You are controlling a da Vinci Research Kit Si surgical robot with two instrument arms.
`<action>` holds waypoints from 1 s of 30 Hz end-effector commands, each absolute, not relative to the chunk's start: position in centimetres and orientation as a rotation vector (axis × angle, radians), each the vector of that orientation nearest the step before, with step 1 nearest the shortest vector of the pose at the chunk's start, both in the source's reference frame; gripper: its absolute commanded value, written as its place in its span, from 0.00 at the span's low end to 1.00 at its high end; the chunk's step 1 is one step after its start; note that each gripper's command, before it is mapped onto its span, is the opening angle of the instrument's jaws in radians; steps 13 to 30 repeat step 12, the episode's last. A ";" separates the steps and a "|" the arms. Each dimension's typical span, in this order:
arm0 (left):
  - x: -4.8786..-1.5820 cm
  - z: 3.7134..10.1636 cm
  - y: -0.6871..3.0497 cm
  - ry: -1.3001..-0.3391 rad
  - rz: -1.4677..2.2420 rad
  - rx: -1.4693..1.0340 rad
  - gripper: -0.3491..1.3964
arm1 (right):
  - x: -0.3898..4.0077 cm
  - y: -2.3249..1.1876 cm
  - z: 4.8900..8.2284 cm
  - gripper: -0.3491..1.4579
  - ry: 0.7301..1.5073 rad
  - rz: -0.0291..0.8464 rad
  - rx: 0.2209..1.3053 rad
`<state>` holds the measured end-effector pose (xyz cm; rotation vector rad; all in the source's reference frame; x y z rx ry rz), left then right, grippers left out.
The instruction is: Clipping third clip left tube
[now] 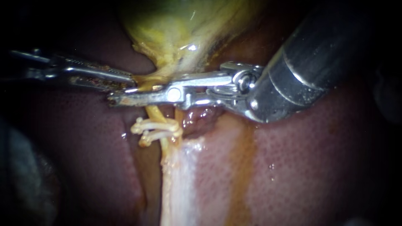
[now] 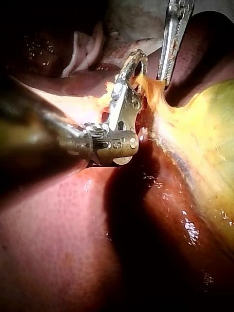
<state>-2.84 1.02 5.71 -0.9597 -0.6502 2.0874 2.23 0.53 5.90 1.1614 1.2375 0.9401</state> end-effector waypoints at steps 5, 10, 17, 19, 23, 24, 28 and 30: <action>-2.84 5.71 1.02 -0.650 2.088 -0.960 0.00 | 2.22 0.53 5.91 0.00 1.233 0.939 1.160; -2.84 5.71 1.03 -0.650 2.088 -0.960 0.00 | 2.22 0.53 5.91 0.00 1.233 0.938 1.160; -2.84 5.71 1.03 -0.650 2.088 -0.960 0.00 | 2.22 0.53 5.91 0.00 1.233 0.938 1.160; -2.84 5.71 1.03 -0.650 2.088 -0.960 0.00 | 2.22 0.53 5.91 0.00 1.233 0.938 1.160; -2.84 5.71 1.03 -0.650 2.088 -0.960 0.00 | 2.22 0.53 5.91 0.00 1.233 0.938 1.160; -2.84 5.71 1.03 -0.650 2.088 -0.960 0.00 | 2.22 0.53 5.91 0.00 1.233 0.938 1.160; -2.84 5.71 1.03 -0.650 2.088 -0.960 0.00 | 2.22 0.53 5.91 0.00 1.233 0.938 1.160; -2.84 5.71 1.03 -0.650 2.088 -0.960 0.00 | 2.22 0.53 5.91 0.00 1.233 0.938 1.160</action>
